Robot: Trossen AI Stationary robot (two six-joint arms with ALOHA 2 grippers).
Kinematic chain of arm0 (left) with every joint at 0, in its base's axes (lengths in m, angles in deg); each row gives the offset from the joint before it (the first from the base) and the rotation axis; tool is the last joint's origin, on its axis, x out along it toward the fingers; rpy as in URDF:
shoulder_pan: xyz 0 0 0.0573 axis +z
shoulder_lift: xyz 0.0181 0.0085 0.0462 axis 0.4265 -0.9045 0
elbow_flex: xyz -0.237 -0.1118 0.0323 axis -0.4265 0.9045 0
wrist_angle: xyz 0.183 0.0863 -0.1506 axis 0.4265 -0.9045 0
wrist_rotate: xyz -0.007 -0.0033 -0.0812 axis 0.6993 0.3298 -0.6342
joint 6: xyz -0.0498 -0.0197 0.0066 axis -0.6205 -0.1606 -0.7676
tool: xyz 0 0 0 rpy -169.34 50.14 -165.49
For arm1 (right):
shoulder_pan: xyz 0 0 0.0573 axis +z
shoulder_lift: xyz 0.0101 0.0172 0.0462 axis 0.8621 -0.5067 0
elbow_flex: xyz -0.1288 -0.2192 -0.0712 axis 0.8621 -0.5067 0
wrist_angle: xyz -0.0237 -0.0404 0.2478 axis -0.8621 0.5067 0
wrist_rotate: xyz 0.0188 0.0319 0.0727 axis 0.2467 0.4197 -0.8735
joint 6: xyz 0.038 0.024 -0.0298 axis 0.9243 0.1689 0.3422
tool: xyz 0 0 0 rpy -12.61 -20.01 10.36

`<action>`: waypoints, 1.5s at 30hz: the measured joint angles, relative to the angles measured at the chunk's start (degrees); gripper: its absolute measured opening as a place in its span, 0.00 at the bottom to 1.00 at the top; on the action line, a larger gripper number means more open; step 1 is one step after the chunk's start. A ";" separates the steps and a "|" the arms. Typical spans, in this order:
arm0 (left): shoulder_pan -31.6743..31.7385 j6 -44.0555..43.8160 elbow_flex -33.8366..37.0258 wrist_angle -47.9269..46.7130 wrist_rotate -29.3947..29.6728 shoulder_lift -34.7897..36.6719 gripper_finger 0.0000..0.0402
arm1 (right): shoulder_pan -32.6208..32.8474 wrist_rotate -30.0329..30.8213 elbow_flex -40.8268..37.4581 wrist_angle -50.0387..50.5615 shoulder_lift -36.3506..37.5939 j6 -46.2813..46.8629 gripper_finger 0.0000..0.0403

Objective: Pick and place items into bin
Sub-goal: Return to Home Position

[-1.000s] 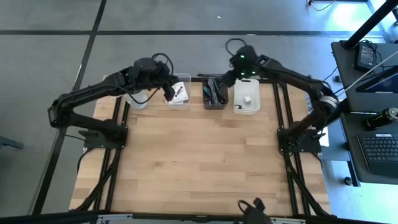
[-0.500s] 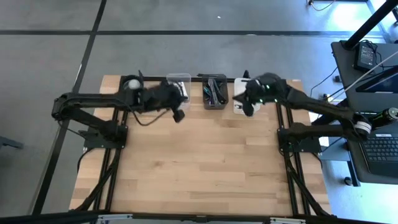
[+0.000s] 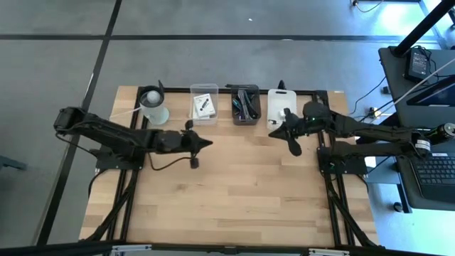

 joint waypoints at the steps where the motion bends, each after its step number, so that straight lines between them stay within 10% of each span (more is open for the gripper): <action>1: -0.03 0.38 1.79 0.72 -1.04 1.54 0.00 | 0.86 0.08 0.00 0.05 -0.14 -1.19 0.02; 18: 4.38 -3.24 33.10 14.51 -9.85 43.08 0.00 | 5.80 12.07 0.00 -5.95 -1.51 5.08 0.00; 31: 4.32 -1.56 33.06 -11.49 -16.37 67.35 0.00 | 5.80 14.55 0.00 -5.91 -1.51 8.51 0.00; 45: 11.47 -0.04 33.17 -11.45 -27.90 67.64 0.00 | 5.80 14.67 0.00 -5.76 -1.59 9.60 0.01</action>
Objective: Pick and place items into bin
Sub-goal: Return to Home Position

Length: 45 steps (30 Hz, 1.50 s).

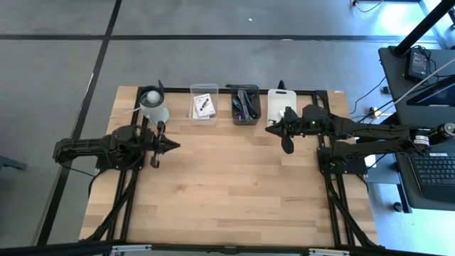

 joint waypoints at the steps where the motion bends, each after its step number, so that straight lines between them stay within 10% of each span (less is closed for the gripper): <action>1: 0.09 -0.95 0.00 -0.06 0.31 0.00 0.00 | 0.00 0.00 0.00 0.25 0.01 -0.03 0.01; 25: 0.07 -1.12 0.02 -0.38 3.99 -0.04 0.00 | 10.15 8.00 -22.81 -7.26 26.91 1.66 0.00; 45: 0.05 -1.10 0.04 -0.30 3.98 -0.16 0.01 | 12.74 6.63 -25.47 0.85 49.77 -13.35 0.00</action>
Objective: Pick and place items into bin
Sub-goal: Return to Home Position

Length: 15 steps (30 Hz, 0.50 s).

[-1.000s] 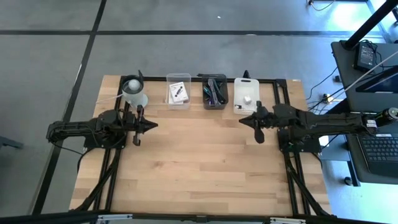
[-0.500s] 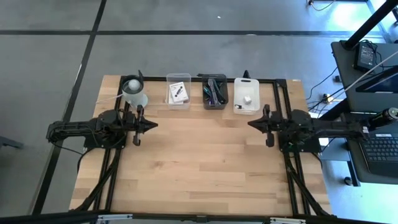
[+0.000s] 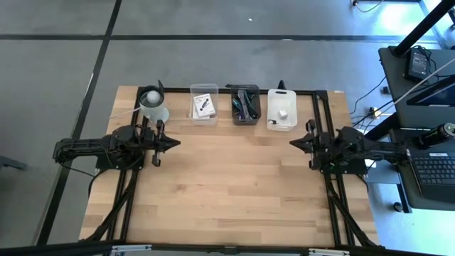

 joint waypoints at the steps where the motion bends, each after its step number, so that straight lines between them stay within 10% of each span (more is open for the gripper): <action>1: 0.00 0.00 0.00 -0.07 -0.04 -0.02 0.01 | 0.00 -0.38 -1.12 -1.21 0.38 -0.12 0.00; 6: 0.00 -0.01 0.00 0.02 -0.15 -0.15 0.01 | 0.00 -3.29 -7.77 -13.19 0.33 0.32 0.00; 15: 0.00 -0.02 0.00 -0.01 -0.09 -0.35 0.01 | -0.02 -2.79 -7.40 -6.47 0.01 -0.16 0.04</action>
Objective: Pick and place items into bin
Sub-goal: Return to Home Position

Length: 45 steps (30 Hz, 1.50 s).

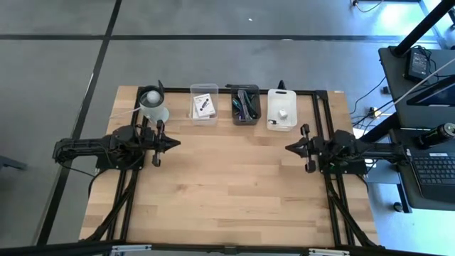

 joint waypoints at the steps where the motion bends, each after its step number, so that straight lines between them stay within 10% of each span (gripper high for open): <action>1: 0.00 0.02 0.00 -0.02 0.01 0.00 0.01 | 0.00 0.00 0.00 0.17 0.00 0.08 0.05; 45: 0.00 0.00 0.00 0.00 0.07 0.00 0.01 | -0.02 0.04 0.09 0.43 0.00 -0.03 0.06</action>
